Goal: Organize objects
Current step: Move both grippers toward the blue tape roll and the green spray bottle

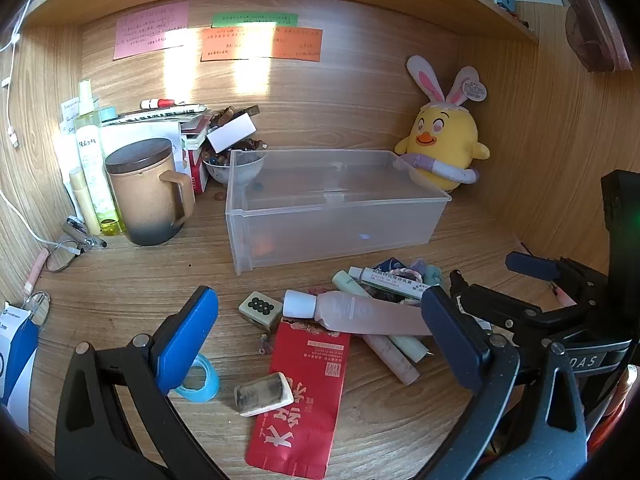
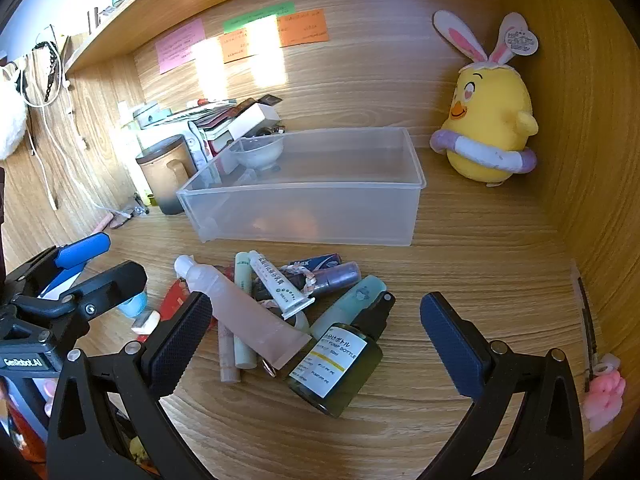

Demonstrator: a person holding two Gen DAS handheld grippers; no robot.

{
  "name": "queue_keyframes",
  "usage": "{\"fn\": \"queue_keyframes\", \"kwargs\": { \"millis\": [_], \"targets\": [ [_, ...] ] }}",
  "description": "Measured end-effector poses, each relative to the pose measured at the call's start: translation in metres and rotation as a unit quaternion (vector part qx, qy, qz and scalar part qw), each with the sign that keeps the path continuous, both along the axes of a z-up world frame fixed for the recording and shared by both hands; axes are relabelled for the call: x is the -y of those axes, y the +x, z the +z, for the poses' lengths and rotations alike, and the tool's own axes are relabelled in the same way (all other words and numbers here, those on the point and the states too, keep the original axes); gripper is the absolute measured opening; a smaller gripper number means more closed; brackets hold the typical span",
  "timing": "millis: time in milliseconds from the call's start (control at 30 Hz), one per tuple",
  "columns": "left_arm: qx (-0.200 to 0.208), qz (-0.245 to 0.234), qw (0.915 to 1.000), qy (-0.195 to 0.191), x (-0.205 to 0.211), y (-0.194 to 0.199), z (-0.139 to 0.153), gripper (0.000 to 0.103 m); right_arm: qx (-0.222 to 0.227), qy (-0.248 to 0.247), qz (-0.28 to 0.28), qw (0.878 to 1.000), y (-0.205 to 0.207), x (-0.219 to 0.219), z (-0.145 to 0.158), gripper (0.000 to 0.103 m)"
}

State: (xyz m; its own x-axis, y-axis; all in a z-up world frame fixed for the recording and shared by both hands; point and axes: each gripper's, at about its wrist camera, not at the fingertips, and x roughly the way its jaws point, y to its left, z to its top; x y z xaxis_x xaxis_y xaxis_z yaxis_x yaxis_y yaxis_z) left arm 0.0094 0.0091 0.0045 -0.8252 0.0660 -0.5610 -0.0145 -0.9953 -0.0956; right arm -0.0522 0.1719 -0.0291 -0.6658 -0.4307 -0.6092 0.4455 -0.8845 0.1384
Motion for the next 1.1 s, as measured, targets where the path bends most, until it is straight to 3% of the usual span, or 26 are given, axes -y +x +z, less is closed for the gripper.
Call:
{"fn": "queue_keyframes", "kwargs": {
  "millis": [400, 600, 733, 867, 1100],
  "targets": [
    [0.01, 0.009, 0.9997, -0.018, 0.011, 0.002, -0.003, 0.103, -0.009, 0.005, 0.0, 1.0, 0.003, 0.001, 0.001, 0.103],
    [0.022, 0.037, 0.9987, -0.026, 0.045, 0.008, -0.009, 0.103, -0.02, 0.007, -0.024, 0.999, 0.004, -0.01, 0.001, 0.103],
    [0.052, 0.061, 0.9965, -0.024, 0.074, 0.008, -0.022, 0.103, -0.016, 0.007, -0.044, 0.999, 0.001, -0.021, -0.004, 0.103],
    [0.086, 0.068, 0.9938, -0.018, 0.087, 0.009, -0.039, 0.085, 0.0, 0.014, -0.061, 0.998, -0.003, -0.028, -0.015, 0.097],
    [0.105, 0.072, 0.9918, -0.013, 0.086, 0.008, -0.057, 0.081, 0.038, 0.008, -0.067, 0.997, -0.014, -0.033, -0.034, 0.082]
  ]
}}
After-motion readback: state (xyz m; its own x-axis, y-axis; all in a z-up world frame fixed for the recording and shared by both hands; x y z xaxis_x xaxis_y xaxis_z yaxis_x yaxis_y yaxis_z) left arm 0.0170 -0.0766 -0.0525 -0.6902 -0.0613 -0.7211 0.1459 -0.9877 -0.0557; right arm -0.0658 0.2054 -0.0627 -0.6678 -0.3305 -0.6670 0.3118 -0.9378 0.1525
